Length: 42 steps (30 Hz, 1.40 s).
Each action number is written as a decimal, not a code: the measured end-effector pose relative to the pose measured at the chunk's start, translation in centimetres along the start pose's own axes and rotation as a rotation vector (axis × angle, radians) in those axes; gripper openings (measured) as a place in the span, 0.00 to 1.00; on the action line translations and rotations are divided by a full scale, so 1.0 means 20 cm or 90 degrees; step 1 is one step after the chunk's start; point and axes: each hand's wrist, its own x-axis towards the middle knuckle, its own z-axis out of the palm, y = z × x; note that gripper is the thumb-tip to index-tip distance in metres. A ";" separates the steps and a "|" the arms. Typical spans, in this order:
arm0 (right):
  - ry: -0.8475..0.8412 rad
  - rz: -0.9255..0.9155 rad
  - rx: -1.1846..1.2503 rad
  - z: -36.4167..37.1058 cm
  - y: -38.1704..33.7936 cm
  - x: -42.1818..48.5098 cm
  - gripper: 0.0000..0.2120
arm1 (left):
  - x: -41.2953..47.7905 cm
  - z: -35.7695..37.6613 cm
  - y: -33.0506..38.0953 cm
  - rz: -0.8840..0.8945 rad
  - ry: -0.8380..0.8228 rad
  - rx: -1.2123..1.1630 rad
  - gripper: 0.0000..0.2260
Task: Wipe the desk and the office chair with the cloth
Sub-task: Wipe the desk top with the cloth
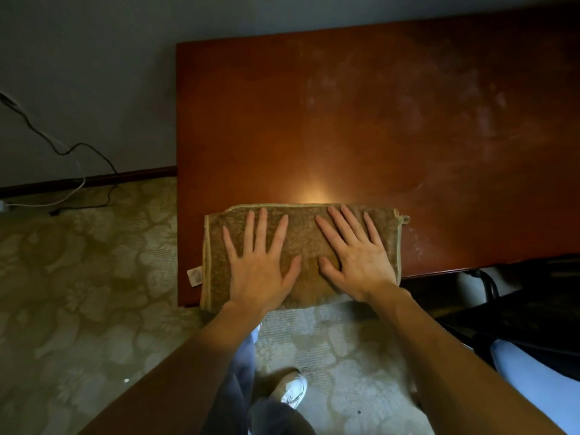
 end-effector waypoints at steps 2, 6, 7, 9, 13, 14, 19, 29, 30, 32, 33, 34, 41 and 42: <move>0.012 -0.017 -0.002 -0.01 0.05 0.06 0.36 | 0.06 0.01 0.00 -0.003 0.012 0.001 0.35; 0.027 -0.042 -0.005 -0.05 0.16 0.23 0.36 | 0.24 0.00 0.03 -0.020 0.015 -0.001 0.35; 0.028 -0.050 -0.010 -0.06 0.20 0.29 0.36 | 0.30 -0.01 0.03 -0.026 0.019 -0.004 0.35; 0.032 -0.067 -0.018 -0.09 0.28 0.43 0.36 | 0.43 -0.01 0.04 -0.040 0.032 -0.009 0.35; 0.042 -0.086 -0.024 -0.14 0.41 0.70 0.36 | 0.70 -0.01 0.05 -0.067 0.040 -0.019 0.35; 0.044 -0.092 -0.026 -0.16 0.44 0.76 0.36 | 0.76 -0.01 0.05 -0.074 0.043 -0.022 0.35; 0.048 -0.079 -0.033 -0.22 0.57 1.03 0.36 | 1.08 -0.04 0.05 -0.074 0.057 -0.025 0.36; 0.051 -0.113 -0.031 -0.29 0.70 1.36 0.37 | 1.42 -0.10 0.02 -0.088 0.017 -0.023 0.36; 0.048 -0.112 -0.031 -0.29 0.72 1.39 0.37 | 1.45 -0.11 0.02 -0.093 0.014 -0.026 0.36; 0.041 -0.112 -0.033 -0.31 0.74 1.45 0.37 | 1.50 -0.11 0.02 -0.101 0.016 -0.031 0.36; 0.041 -0.115 -0.035 -0.32 0.76 1.48 0.37 | 1.53 -0.11 0.02 -0.104 0.019 -0.032 0.36; 0.043 -0.119 -0.035 -0.33 0.77 1.51 0.37 | 1.56 -0.11 0.02 -0.104 0.022 -0.032 0.36; 0.051 -0.144 -0.024 -0.37 0.87 1.73 0.36 | 1.79 -0.11 -0.01 -0.103 0.052 -0.022 0.36; 0.053 -0.145 -0.025 -0.38 0.88 1.76 0.36 | 1.82 -0.11 -0.01 -0.102 0.056 -0.021 0.36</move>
